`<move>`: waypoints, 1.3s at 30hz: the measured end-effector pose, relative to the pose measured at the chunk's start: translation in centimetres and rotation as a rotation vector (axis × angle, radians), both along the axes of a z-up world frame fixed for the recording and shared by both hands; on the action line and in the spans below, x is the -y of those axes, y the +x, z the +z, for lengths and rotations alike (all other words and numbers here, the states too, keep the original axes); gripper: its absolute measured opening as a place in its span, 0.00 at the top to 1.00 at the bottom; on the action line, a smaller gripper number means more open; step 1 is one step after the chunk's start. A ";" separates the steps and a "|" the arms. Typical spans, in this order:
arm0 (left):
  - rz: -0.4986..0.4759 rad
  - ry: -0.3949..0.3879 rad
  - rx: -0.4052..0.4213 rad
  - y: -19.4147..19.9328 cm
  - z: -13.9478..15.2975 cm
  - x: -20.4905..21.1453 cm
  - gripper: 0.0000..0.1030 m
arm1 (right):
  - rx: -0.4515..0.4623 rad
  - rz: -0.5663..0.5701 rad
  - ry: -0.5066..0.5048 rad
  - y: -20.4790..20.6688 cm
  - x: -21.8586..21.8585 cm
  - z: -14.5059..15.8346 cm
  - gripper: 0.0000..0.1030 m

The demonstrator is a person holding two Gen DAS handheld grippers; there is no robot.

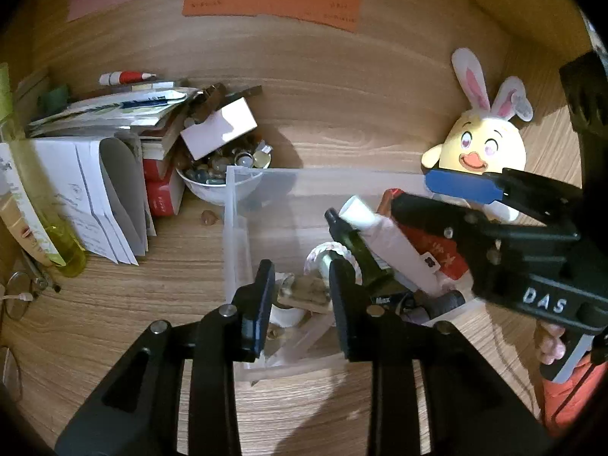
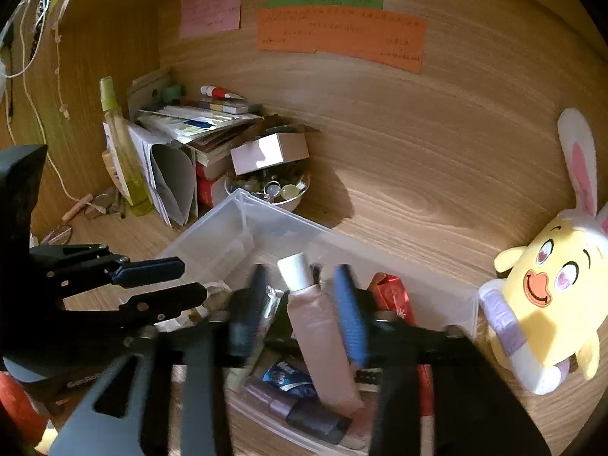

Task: Organize objects
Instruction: 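Open right tool releasing pink bottle into bin while left tool drops bead inside, then withdraw both open tools up from the bin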

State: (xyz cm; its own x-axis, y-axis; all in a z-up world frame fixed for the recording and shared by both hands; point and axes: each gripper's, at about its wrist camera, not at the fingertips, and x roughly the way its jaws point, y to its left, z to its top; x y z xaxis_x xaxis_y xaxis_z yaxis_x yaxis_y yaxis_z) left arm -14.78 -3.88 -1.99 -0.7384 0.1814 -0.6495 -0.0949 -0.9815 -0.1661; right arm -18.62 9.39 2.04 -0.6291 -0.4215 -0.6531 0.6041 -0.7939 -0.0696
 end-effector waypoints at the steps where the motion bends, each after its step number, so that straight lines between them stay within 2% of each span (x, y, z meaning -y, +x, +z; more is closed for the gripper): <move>1: -0.001 0.006 -0.002 0.0 0.1 0.1 0.72 | -0.007 -0.002 -0.002 0.1 0.0 0.0 0.53; 6: 0.000 0.013 -0.017 0.4 0.5 0.3 0.68 | -0.010 -0.003 -0.009 0.4 -0.5 0.2 0.53; 10: 0.007 0.002 -0.051 1.2 1.3 0.1 0.56 | 0.002 -0.011 -0.040 0.6 -1.5 0.5 0.45; 14: 0.017 -0.037 -0.093 2.3 2.3 -0.2 0.45 | -0.011 -0.018 -0.067 1.4 -2.8 1.2 0.41; 17: 0.024 -0.067 -0.121 3.2 2.9 -0.6 0.40 | -0.022 -0.028 -0.088 2.3 -3.9 1.6 0.34; 21: 0.023 -0.085 -0.148 4.3 3.5 -1.2 0.33 | -0.027 -0.042 -0.115 3.4 -5.4 1.7 0.31; 26: 0.032 -0.106 -0.173 5.5 3.9 -1.8 0.16 | -0.029 -0.053 -0.126 4.8 -6.7 1.3 0.20; 29: 0.042 -0.106 -0.177 6.0 4.0 -2.0 0.07 | -0.028 -0.059 -0.134 5.5 -7.2 0.9 0.19; 39: 0.066 -0.116 -0.131 6.9 2.5 -2.2 0.06 | 0.010 -0.074 -0.146 6.8 -8.3 -0.9 0.16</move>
